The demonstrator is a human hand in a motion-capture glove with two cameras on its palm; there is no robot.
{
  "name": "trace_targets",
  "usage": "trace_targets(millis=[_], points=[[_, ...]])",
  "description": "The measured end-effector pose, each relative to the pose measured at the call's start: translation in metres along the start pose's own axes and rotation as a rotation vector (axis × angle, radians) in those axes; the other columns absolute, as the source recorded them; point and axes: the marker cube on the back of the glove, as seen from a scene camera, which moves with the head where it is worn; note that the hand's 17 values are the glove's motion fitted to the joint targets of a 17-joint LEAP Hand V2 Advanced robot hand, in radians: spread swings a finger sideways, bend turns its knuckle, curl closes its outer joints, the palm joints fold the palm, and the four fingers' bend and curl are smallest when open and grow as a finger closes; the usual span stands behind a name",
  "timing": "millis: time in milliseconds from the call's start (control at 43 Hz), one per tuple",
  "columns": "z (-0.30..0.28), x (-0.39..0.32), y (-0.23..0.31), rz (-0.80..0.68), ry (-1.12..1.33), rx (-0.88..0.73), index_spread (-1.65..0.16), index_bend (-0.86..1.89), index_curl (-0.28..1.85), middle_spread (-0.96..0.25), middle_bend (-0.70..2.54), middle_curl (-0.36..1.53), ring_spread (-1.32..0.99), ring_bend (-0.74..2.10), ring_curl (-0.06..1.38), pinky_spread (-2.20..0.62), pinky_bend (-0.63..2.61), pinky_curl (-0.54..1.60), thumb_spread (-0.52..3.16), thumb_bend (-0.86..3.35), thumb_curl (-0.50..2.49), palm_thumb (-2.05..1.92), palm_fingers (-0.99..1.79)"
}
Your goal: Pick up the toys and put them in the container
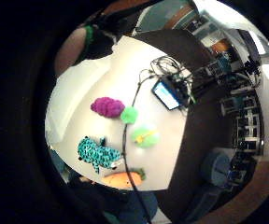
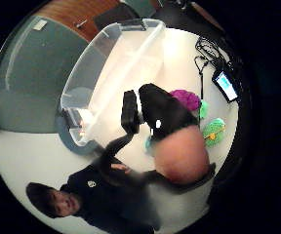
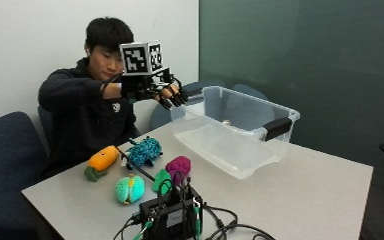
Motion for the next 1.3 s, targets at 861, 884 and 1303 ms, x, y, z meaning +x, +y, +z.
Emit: trace_targets(millis=[861,884,1303], points=[[0.133,0.034,-0.014,0.060,-0.061,-0.239,-0.23,0.09,0.17,0.00,0.18,0.24,-0.09,0.47,0.18,0.00,0.84,0.33,1.38,-0.02,0.20,-0.02,-0.09],[0.141,0.035,-0.014,0.061,-0.060,-0.249,-0.22,0.08,0.17,0.00,0.18,0.24,-0.08,0.48,0.19,0.00,0.85,0.33,1.38,-0.02,0.20,-0.02,-0.09],[0.213,0.044,-0.013,-0.037,-0.015,-0.069,-0.26,0.14,0.17,-0.07,0.52,0.37,-0.19,0.87,0.27,-0.11,0.81,0.29,1.35,0.05,0.28,0.15,0.72]])
